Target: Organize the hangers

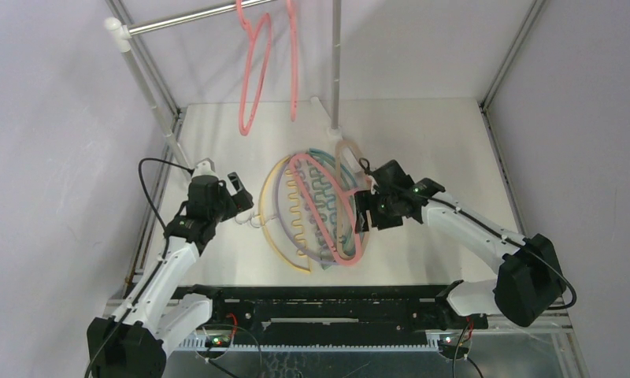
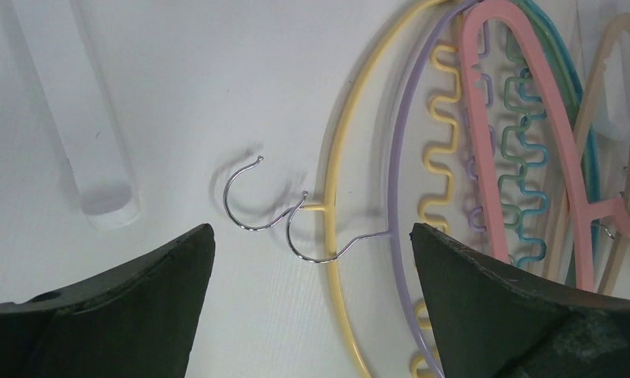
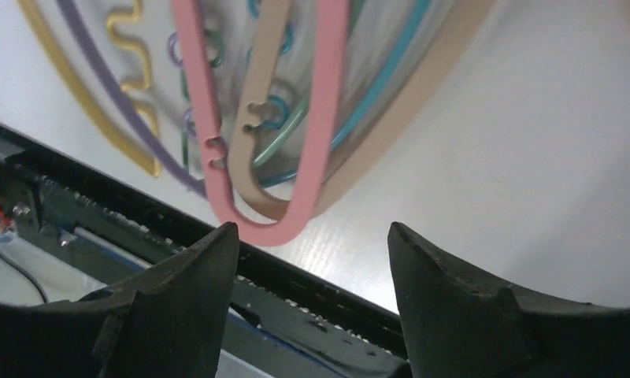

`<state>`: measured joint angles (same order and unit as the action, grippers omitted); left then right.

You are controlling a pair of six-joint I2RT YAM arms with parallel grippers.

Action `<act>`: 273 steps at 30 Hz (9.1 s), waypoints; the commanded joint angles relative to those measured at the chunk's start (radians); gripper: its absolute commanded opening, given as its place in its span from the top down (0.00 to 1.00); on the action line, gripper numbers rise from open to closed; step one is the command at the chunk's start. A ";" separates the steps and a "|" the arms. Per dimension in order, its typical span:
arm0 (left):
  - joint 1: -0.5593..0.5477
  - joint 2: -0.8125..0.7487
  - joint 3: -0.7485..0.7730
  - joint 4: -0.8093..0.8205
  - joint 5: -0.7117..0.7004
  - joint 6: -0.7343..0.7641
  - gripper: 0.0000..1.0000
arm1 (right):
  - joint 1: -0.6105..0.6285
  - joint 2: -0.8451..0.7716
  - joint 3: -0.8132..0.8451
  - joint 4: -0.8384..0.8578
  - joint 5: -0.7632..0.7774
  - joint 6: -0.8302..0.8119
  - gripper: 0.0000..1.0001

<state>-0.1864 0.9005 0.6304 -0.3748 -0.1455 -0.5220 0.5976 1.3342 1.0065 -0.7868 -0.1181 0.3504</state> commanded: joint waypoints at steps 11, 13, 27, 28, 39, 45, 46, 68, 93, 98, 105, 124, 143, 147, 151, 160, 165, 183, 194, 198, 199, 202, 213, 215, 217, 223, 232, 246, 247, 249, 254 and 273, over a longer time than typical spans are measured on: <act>0.008 0.001 0.028 0.020 0.015 0.031 0.01 | 0.003 0.061 -0.196 0.462 -0.249 0.088 0.35; 0.008 -0.004 0.024 0.010 0.011 0.032 0.01 | 0.002 0.078 -0.204 0.481 -0.244 0.093 0.36; 0.007 -0.044 -0.015 -0.012 0.011 0.028 0.01 | -0.036 0.147 -0.240 0.512 -0.225 0.074 0.38; 0.008 -0.044 -0.017 -0.012 0.011 0.028 0.01 | -0.036 0.153 -0.242 0.519 -0.226 0.076 0.38; 0.007 -0.061 -0.041 -0.010 0.009 0.031 0.01 | -0.027 0.211 -0.244 0.560 -0.274 0.098 0.54; 0.008 -0.083 -0.059 -0.015 0.011 0.027 0.01 | -0.025 0.243 -0.243 0.569 -0.268 0.092 0.55; 0.007 -0.086 -0.061 -0.019 0.009 0.028 0.01 | -0.021 0.249 -0.243 0.569 -0.267 0.092 0.56; 0.008 -0.089 -0.050 0.041 0.008 0.001 0.00 | 0.050 -0.126 0.014 0.021 0.070 0.003 1.00; 0.008 0.002 0.076 0.078 0.035 0.025 0.02 | 0.069 0.200 0.749 0.122 0.631 -0.348 1.00; 0.008 -0.027 0.067 0.053 0.025 0.031 0.02 | 0.067 0.357 0.957 0.155 0.617 -0.404 1.00; 0.008 -0.066 0.049 0.024 0.001 0.037 0.02 | 0.067 0.457 1.103 0.172 0.570 -0.410 1.00; 0.007 0.001 0.075 0.052 -0.003 0.051 0.02 | 0.052 0.480 1.318 0.091 0.356 -0.385 1.00; 0.024 -0.007 0.085 0.000 -0.033 0.077 0.01 | -0.015 0.705 1.528 0.127 0.207 -0.314 1.00; 0.031 0.005 0.090 0.003 -0.033 0.077 0.02 | -0.026 0.725 1.558 0.152 0.210 -0.302 1.00; 0.040 0.017 0.089 0.008 -0.031 0.076 0.02 | -0.033 0.706 1.542 0.177 0.215 -0.305 1.00; 0.055 0.036 0.108 0.010 -0.021 0.075 0.01 | -0.060 0.735 1.557 0.180 0.153 -0.246 1.00; 0.056 0.046 0.126 -0.003 -0.014 0.080 0.01 | -0.059 0.771 1.609 0.168 0.140 -0.223 1.00; 0.071 0.060 0.137 -0.009 -0.019 0.078 0.01 | -0.080 0.802 1.643 0.285 0.116 -0.157 0.71; 0.075 0.077 0.139 0.002 -0.008 0.081 0.01 | -0.101 0.752 1.622 0.276 0.145 -0.169 0.18; 0.076 0.083 0.151 0.002 0.001 0.084 0.01 | -0.115 0.685 1.553 0.304 0.147 -0.170 0.00; 0.076 0.085 0.153 0.002 0.002 0.086 0.01 | -0.120 0.667 1.534 0.307 0.149 -0.173 0.00; 0.077 0.090 0.163 0.002 0.002 0.095 0.01 | -0.126 0.626 1.511 0.298 0.156 -0.178 0.00; 0.079 0.118 0.223 -0.003 0.017 0.101 0.02 | -0.181 0.377 1.237 0.246 0.224 -0.168 0.00; 0.079 0.122 0.225 -0.003 0.022 0.105 0.02 | -0.204 0.305 1.112 0.229 0.240 -0.130 0.00; 0.079 0.125 0.226 -0.003 0.022 0.113 0.02 | -0.226 0.225 0.931 0.220 0.248 -0.101 0.00; 0.080 0.150 0.227 0.006 0.023 0.122 0.02 | -0.214 0.044 0.506 0.127 0.240 -0.005 0.19; 0.079 0.201 0.217 0.033 0.065 0.111 0.02 | -0.099 0.005 0.074 0.126 0.230 0.150 0.29; 0.072 0.141 0.140 -0.004 0.115 0.124 0.05 | -0.133 0.221 -0.119 0.424 0.072 0.195 0.33; 0.070 0.134 0.138 -0.009 0.115 0.125 0.05 | -0.145 0.238 -0.116 0.437 0.058 0.197 0.35; 0.068 0.120 0.133 -0.023 0.115 0.126 0.05 | -0.159 0.265 -0.114 0.454 0.051 0.195 0.37; 0.058 0.073 0.114 -0.050 0.113 0.125 0.06 | -0.162 0.286 -0.108 0.457 0.071 0.178 0.41; -0.222 -0.026 0.140 -0.084 0.038 0.017 0.11 | -0.088 0.099 -0.027 0.283 0.129 0.149 1.00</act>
<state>-0.3103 0.8673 0.7036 -0.4786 -0.0555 -0.4553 0.4736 1.5486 0.8867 -0.4435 -0.0368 0.5133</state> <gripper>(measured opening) 0.889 0.030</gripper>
